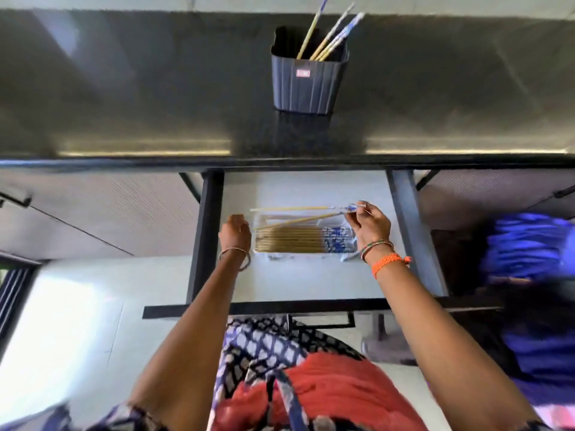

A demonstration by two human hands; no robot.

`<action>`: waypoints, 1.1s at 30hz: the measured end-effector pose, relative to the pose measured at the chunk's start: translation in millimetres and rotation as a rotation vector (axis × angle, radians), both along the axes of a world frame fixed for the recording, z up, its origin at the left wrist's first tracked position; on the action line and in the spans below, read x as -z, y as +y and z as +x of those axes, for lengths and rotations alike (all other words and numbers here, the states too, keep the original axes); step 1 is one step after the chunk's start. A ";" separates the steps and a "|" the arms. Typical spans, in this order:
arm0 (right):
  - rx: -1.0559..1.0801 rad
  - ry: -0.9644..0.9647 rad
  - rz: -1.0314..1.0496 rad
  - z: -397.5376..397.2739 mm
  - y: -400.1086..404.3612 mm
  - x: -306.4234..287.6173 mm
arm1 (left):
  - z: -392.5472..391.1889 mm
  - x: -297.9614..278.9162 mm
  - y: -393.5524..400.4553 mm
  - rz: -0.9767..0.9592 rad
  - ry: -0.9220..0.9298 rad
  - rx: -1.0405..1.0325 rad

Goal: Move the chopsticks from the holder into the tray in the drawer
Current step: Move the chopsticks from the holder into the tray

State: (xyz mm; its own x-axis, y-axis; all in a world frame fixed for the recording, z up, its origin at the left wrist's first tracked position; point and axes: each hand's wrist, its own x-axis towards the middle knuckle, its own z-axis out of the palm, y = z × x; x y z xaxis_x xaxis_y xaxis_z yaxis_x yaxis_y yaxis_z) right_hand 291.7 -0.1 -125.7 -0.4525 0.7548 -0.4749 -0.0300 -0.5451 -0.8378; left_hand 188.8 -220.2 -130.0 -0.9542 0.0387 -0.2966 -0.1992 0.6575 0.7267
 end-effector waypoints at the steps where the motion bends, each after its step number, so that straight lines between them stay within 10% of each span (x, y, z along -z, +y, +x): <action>1: -0.011 -0.050 0.028 2.7 -1.8 5.8 | 1.0 6.6 -3.5 -0.032 -0.052 0.025; 21: -0.205 -0.784 0.621 -3.6 -14.2 18.9 | 6.4 33.8 -8.4 0.017 -0.199 0.131; 33: -1.074 -1.109 1.041 2.7 -18.5 16.3 | 7.5 34.2 -8.0 0.034 -0.196 0.106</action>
State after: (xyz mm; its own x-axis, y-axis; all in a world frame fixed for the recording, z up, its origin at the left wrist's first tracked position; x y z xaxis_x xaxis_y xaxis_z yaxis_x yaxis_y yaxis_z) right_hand 294.4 -18.5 -142.0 -0.7187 0.5364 -0.4424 0.6619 0.7227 -0.1991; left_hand 196.3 -228.2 -164.2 -0.8685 0.1491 -0.4727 -0.2697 0.6579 0.7031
